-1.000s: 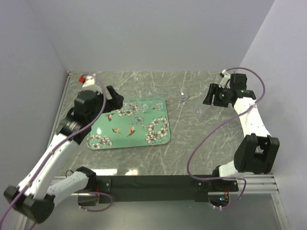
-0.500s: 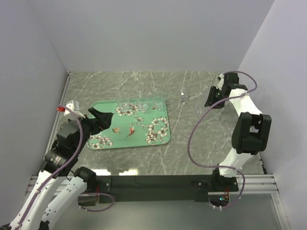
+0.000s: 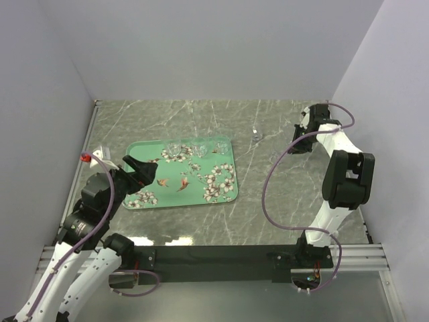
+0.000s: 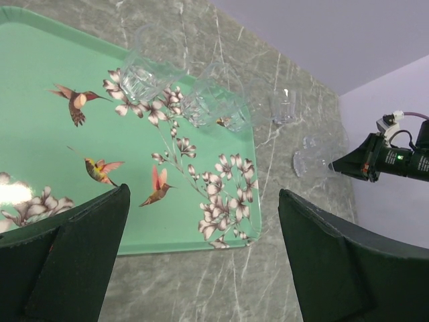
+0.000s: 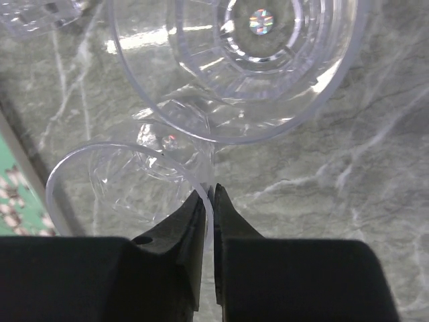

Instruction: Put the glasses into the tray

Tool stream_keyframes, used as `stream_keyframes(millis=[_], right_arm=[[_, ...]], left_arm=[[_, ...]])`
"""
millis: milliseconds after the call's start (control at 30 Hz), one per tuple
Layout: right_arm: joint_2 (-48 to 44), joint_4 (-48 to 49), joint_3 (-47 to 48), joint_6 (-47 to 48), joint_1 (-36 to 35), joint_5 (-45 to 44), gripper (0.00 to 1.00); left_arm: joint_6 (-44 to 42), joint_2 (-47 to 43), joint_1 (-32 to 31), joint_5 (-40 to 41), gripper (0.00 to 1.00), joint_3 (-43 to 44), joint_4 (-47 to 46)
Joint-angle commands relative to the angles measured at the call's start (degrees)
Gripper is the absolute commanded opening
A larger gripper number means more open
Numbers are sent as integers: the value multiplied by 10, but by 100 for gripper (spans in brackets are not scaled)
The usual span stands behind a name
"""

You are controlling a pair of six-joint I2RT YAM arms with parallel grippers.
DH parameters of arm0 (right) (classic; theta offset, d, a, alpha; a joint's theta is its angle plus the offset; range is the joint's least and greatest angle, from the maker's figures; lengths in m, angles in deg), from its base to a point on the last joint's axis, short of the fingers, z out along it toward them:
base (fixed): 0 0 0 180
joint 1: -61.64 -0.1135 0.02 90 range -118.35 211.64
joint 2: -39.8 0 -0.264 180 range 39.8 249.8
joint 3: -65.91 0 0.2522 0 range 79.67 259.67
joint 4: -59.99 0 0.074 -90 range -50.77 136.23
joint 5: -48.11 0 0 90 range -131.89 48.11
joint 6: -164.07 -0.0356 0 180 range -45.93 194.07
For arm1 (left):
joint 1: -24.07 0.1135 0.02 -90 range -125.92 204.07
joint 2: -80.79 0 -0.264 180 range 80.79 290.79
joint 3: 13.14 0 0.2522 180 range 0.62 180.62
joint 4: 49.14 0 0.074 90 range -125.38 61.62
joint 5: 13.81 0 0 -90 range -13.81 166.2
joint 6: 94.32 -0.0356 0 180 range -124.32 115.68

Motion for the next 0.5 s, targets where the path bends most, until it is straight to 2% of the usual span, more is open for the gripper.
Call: stream_keyframes(millis=[0, 100, 200, 333, 467], right_arm=[[-19, 22, -8, 14, -3, -5, 5], [-39, 18, -19, 34, -3, 3, 0], [-60, 2, -24, 85, -3, 39, 0], [-100, -16, -46, 155, -4, 137, 0], [-137, -22, -69, 187, -26, 169, 0]], left_arm=[[10, -8, 1, -1, 99, -10, -10], [14, -10, 2, -4, 99, -15, -18], [14, -10, 1, -8, 99, -21, -25], [17, -10, 1, -13, 99, -26, -32], [21, -15, 1, -19, 99, -43, -39]])
